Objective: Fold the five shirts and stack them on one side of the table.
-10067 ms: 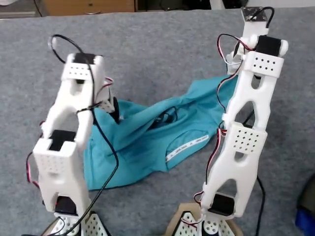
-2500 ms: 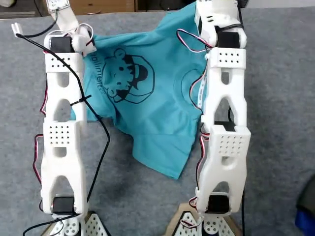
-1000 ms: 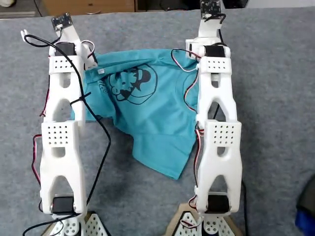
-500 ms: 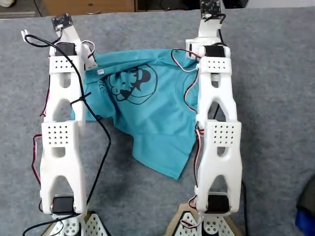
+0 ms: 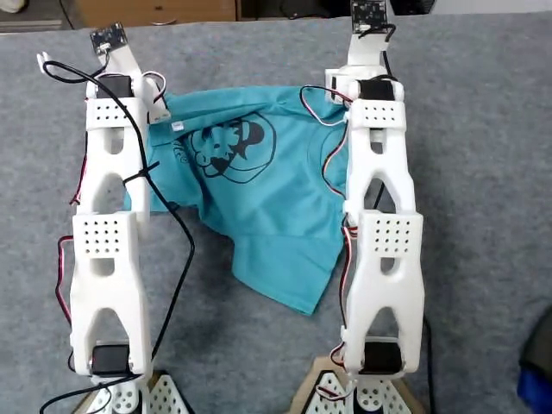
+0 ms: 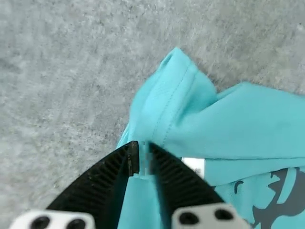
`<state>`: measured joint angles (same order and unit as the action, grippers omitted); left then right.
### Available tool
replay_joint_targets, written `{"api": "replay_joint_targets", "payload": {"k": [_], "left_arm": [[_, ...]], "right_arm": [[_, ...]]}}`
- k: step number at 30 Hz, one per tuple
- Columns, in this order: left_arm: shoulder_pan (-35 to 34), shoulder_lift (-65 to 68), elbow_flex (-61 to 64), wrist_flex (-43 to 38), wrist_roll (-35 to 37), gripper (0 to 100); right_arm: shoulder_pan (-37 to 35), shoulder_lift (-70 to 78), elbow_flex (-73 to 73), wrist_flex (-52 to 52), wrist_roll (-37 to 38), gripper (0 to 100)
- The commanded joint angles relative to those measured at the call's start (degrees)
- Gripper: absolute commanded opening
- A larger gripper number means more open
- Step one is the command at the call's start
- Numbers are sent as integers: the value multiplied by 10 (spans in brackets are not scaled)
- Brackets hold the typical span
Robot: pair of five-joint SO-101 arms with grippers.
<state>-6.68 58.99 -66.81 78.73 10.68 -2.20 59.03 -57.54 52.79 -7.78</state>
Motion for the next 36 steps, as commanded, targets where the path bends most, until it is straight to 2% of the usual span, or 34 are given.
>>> {"api": "replay_joint_targets", "payload": {"k": [1,3,9,18,31,36], "left_arm": [[1,-7,-6,22,4,206],[-2,-6,-2,23,1,224],[-3,22,-7,-7,-1,181],[0,31,-18,-24,-1,19],[1,36,-68,-20,3,20],[11,36,-68,-1,1,159]], "right_arm": [[-10,-3,-39,-12,3,5],[-10,-3,-39,-12,3,5],[-10,-3,-39,-12,3,5],[-10,-3,-39,-12,3,5],[-10,-3,-39,-12,3,5],[-10,-3,-39,-12,3,5]]}}
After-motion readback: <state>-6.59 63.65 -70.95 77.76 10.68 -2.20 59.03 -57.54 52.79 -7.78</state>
